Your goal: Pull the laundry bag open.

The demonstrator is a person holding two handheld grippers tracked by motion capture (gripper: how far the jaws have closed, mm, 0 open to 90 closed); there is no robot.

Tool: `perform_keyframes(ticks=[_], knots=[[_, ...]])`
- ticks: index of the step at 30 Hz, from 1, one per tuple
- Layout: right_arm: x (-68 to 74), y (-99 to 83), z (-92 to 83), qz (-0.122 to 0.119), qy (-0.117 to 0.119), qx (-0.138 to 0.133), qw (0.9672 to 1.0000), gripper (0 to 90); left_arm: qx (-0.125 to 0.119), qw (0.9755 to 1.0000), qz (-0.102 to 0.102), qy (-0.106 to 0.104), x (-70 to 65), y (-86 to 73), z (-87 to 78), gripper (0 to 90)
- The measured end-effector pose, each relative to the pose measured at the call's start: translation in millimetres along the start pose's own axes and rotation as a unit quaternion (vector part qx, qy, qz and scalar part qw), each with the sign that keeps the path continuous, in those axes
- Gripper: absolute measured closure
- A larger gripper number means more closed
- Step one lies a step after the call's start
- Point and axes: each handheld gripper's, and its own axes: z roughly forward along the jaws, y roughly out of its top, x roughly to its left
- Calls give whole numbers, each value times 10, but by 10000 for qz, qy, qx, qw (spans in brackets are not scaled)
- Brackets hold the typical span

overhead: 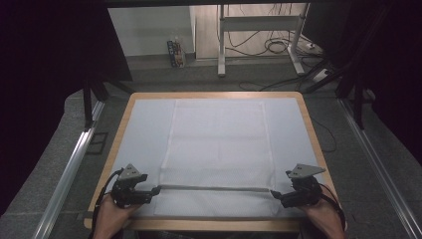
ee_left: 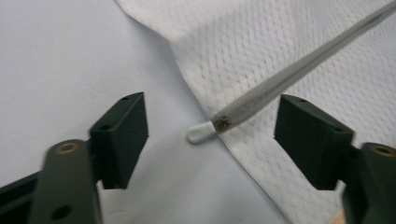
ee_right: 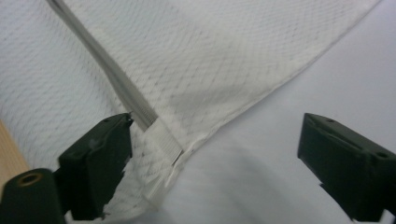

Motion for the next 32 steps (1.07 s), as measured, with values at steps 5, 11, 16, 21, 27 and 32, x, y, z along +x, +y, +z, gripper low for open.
perform_keyframes(ticks=[5,11,16,21,27,32], knots=[[-39,59,6,11,-110,-113,9999,59,-101,9998,-95,113,41,34,-24,100],[-106,55,21,136,-217,-242,9994,50,-98,9993,-79,356,98,8,-23,36],[-191,-4,44,243,-286,-231,9990,49,-189,9983,-46,547,142,-37,-19,30],[-264,-52,39,328,-379,-273,9984,49,-278,9966,-134,758,241,-112,-13,21],[-293,-96,99,318,-406,-26,9987,42,41,9960,-429,777,333,-181,63,15],[-298,-104,112,309,-426,16,9986,37,106,9962,-329,795,308,-170,93,9]])
